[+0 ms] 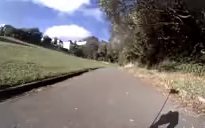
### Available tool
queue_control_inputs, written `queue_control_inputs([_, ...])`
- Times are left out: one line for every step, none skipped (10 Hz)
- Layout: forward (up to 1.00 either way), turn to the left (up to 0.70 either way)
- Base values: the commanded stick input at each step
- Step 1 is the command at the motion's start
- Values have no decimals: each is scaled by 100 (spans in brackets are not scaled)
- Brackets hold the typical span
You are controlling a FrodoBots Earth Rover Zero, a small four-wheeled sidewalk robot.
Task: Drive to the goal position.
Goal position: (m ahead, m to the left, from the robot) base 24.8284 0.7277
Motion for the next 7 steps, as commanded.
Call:
queue_control_inputs([70,0])
queue_control_inputs([70,0])
queue_control_inputs([70,0])
queue_control_inputs([70,0])
queue_control_inputs([70,0])
queue_control_inputs([70,0])
queue_control_inputs([70,0])
